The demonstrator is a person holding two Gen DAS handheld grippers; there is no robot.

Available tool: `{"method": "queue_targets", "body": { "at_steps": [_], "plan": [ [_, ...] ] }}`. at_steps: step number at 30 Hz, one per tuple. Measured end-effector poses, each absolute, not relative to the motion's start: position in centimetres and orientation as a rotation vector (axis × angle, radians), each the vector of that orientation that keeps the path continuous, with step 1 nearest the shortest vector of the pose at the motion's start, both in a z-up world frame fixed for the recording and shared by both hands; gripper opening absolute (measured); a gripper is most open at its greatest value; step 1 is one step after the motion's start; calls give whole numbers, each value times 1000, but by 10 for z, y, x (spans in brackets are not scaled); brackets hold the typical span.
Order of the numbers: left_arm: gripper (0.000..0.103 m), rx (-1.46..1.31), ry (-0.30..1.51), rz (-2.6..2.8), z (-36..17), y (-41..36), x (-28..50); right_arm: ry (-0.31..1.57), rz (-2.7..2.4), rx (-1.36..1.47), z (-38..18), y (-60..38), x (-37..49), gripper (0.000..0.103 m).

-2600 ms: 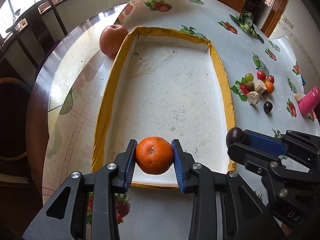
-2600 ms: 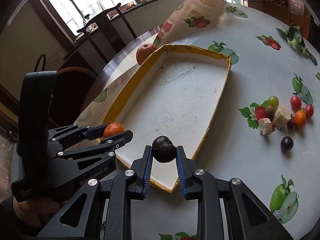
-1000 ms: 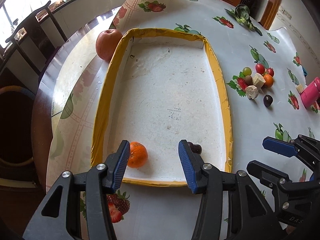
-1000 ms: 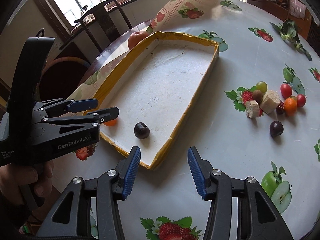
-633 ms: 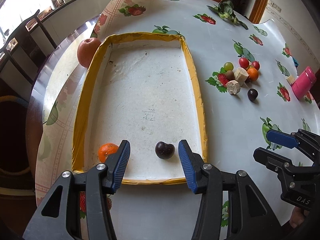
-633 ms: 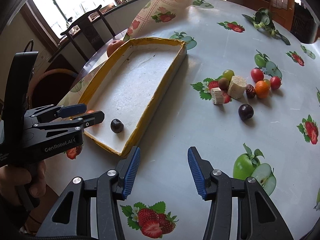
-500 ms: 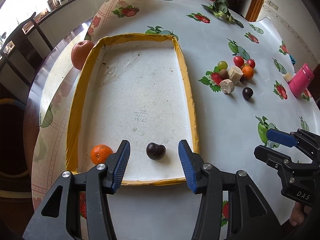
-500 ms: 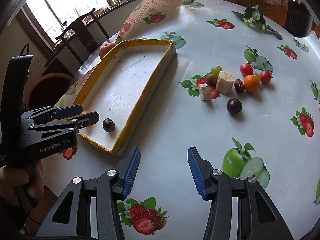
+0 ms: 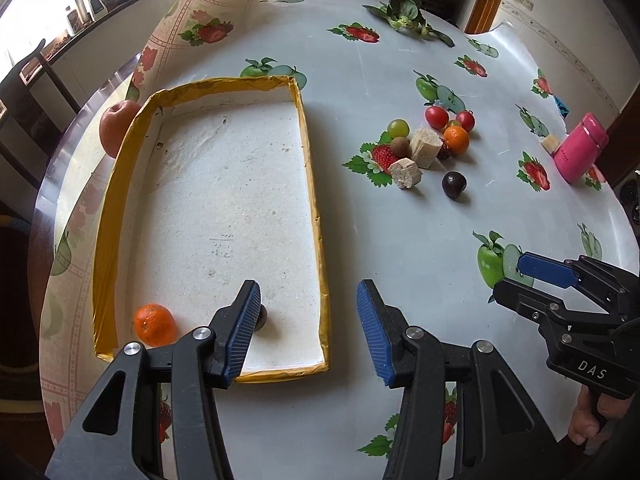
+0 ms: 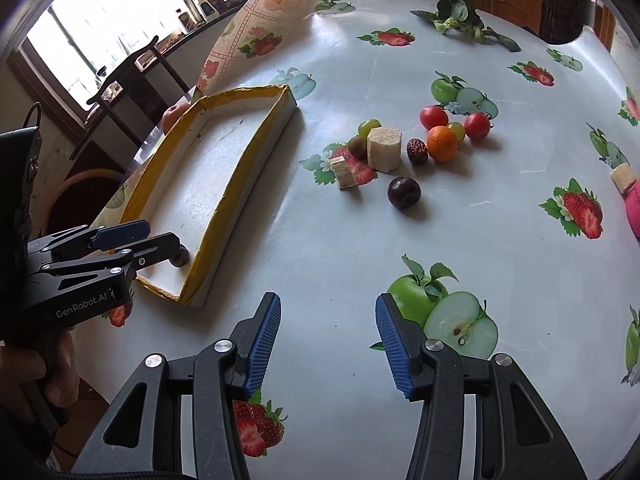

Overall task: Organize fruits
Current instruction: 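Withdraw both grippers from the tray back toward the fruit pile, then grasp a white cube with the left gripper while the right gripper grasps another dark plum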

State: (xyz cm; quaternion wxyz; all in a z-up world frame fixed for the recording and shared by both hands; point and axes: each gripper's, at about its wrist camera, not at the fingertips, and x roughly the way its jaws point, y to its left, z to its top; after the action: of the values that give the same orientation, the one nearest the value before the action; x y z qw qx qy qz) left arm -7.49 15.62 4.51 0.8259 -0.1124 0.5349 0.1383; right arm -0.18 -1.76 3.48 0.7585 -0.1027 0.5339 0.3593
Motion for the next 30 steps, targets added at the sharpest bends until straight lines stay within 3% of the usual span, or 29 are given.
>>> {"method": "queue_targets", "body": {
  "at_steps": [21,26,28,30],
  "plan": [
    [49,-323,1172,233,21,133,22,1122,682,-141,0,-3,83,49],
    [49,-371,1186,240,9,138,42,1140,691,-158,-19,11,103,38],
    [49,-382,1198,251,1,140,50,1143,716,-147,-24,10,107,28],
    [49,-418,1206,239,-6,143,56,1149,738,-123,-23,5,109,27]
  ]
}}
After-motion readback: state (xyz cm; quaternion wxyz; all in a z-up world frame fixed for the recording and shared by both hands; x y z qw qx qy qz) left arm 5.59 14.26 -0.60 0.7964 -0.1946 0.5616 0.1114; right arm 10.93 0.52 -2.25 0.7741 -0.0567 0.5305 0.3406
